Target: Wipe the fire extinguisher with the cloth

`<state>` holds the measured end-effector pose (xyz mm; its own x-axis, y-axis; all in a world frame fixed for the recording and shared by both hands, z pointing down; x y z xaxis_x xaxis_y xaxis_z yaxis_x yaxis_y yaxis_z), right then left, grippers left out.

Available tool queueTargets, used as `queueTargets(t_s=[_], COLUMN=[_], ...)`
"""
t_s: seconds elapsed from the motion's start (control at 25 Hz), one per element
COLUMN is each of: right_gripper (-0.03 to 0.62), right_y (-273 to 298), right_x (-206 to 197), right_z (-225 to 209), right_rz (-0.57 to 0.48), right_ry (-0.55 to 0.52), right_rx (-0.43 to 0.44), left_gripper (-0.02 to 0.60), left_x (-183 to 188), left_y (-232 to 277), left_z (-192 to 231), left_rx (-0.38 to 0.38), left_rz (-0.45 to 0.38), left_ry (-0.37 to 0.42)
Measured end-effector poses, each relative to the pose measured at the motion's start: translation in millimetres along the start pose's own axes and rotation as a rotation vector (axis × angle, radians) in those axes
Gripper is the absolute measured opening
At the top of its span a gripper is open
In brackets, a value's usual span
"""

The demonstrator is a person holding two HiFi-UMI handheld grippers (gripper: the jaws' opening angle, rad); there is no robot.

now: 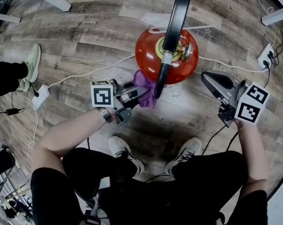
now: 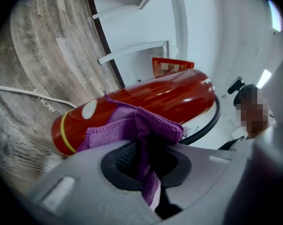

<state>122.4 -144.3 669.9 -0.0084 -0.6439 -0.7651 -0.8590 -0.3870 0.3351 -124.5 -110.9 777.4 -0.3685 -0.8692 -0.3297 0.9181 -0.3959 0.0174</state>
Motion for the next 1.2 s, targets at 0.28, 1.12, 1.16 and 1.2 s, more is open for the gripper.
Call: queueTargets(t_s=[0.28, 1.12, 1.16, 1.2], right_gripper=[0.003, 0.003, 0.003, 0.003], right_y=[10, -4, -5, -4], right_x=[-41, -40, -40, -39], right_z=[-20, -16, -17, -18], right_rz=[0.085, 0.077, 0.077, 0.074], right_ry=[0.132, 0.103, 0.104, 0.104], right_rx=[-0.022, -0.036, -0.039, -0.040], left_gripper=[0.029, 0.029, 0.029, 0.029], left_x=[-38, 71, 85, 97], left_y=[5, -14, -13, -10], left_z=[110, -47, -64, -77], left_rx=[0.275, -0.160, -0.191, -0.209], left_rz=[0.218, 0.186, 0.219, 0.269], left_ry=[0.027, 0.147, 0.177, 0.212])
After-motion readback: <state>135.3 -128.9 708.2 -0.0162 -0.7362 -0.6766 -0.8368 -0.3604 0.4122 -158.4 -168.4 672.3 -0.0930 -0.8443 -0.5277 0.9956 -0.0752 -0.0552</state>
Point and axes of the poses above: the fingertips, and each gripper's own axes: y forward along the fingers, z to its left, x out of its top, the point moved 6 cm from there along -y, backward along the fingers, and after that the axes turned 6 degrees about -z, right-handed, at the moved point
